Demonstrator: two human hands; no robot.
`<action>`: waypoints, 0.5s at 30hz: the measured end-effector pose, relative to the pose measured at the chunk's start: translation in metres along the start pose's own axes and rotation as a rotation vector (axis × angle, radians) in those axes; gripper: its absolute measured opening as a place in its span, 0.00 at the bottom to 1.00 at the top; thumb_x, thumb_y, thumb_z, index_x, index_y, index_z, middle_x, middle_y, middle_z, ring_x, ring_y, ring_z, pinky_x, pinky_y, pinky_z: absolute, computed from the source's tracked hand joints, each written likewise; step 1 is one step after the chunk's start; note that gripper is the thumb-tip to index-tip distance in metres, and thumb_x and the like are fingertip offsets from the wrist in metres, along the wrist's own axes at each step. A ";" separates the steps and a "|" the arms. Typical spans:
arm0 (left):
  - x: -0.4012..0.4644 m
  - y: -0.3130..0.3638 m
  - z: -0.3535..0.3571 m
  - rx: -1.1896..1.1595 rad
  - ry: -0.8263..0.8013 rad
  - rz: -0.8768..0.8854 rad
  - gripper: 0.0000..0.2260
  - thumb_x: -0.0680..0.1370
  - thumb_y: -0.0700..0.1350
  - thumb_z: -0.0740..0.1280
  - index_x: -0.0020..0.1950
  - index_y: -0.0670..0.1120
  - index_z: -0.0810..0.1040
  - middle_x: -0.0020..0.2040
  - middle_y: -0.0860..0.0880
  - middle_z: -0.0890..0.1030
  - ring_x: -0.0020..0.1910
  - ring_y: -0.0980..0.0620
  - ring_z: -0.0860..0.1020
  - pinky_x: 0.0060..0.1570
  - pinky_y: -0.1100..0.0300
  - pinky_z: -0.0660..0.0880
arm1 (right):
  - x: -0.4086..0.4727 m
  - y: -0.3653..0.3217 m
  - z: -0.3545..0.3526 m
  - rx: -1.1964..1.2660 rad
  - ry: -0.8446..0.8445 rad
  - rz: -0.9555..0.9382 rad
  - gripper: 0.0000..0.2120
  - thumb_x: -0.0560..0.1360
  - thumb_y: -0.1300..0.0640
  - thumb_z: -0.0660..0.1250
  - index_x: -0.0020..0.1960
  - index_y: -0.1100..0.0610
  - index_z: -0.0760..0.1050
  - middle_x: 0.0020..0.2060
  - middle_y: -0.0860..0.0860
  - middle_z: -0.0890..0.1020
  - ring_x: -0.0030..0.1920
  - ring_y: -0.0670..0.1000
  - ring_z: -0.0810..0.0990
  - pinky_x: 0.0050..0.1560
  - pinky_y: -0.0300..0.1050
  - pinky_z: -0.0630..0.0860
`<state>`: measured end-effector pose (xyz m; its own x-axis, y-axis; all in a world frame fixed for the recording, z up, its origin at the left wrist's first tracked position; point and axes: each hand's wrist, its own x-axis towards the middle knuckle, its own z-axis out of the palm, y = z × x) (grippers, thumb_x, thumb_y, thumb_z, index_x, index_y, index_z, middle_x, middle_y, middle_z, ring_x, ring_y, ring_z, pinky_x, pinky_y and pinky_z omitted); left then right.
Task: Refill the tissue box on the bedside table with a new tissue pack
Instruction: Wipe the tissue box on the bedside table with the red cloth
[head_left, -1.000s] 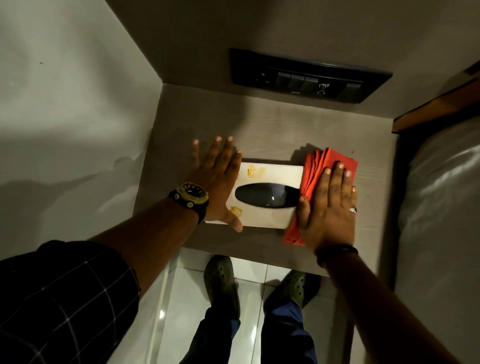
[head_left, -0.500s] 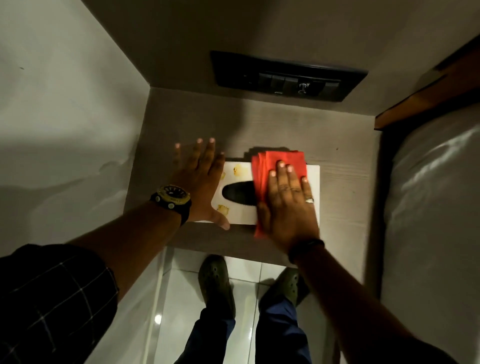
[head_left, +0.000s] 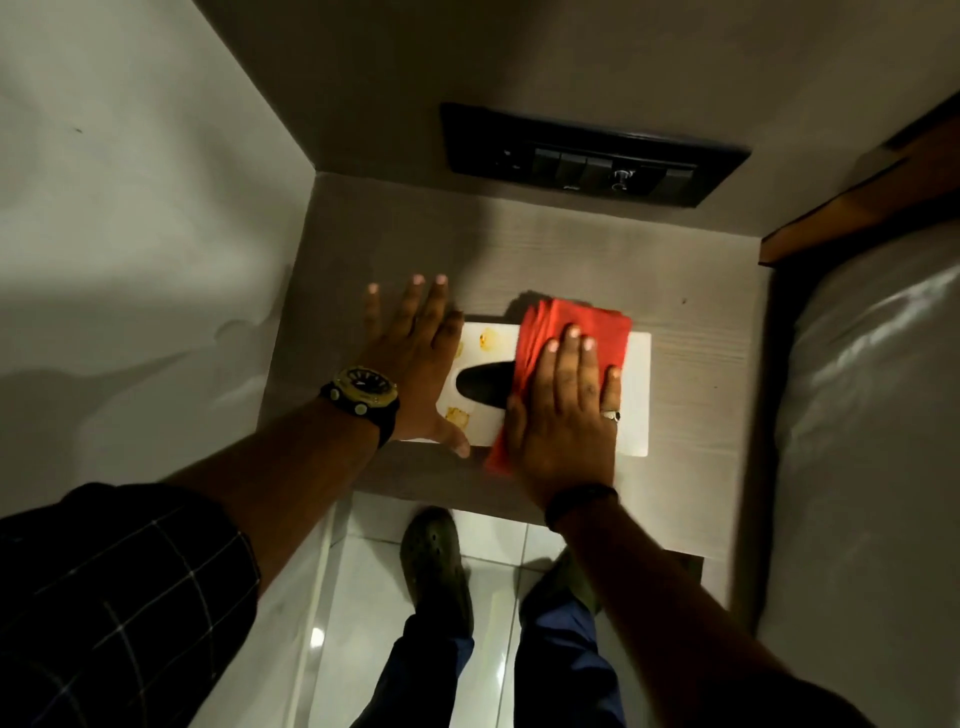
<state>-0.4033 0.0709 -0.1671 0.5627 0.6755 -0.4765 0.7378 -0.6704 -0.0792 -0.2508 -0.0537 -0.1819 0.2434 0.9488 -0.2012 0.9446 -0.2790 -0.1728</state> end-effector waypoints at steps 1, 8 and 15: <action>0.000 0.000 0.000 0.005 0.003 0.000 0.68 0.49 0.82 0.60 0.77 0.47 0.39 0.77 0.41 0.34 0.75 0.37 0.35 0.64 0.33 0.30 | -0.002 0.012 0.000 -0.036 -0.020 -0.120 0.32 0.79 0.43 0.51 0.77 0.62 0.57 0.76 0.61 0.59 0.76 0.62 0.56 0.75 0.62 0.48; 0.001 0.000 0.001 0.009 0.000 0.005 0.68 0.48 0.82 0.59 0.76 0.47 0.37 0.76 0.42 0.32 0.75 0.38 0.34 0.64 0.35 0.30 | -0.003 0.058 -0.001 -0.054 0.011 -0.086 0.33 0.79 0.41 0.48 0.78 0.59 0.52 0.77 0.60 0.54 0.77 0.59 0.50 0.76 0.60 0.49; 0.002 0.001 -0.001 0.005 -0.003 0.008 0.69 0.49 0.82 0.61 0.76 0.45 0.38 0.77 0.41 0.35 0.75 0.37 0.35 0.65 0.33 0.31 | -0.002 0.029 0.001 -0.034 0.050 0.138 0.30 0.80 0.40 0.48 0.78 0.53 0.53 0.77 0.62 0.54 0.77 0.64 0.50 0.73 0.66 0.44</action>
<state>-0.4014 0.0719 -0.1670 0.5674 0.6690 -0.4800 0.7314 -0.6773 -0.0793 -0.2246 -0.0636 -0.1877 0.3818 0.9081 -0.1722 0.9079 -0.4034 -0.1143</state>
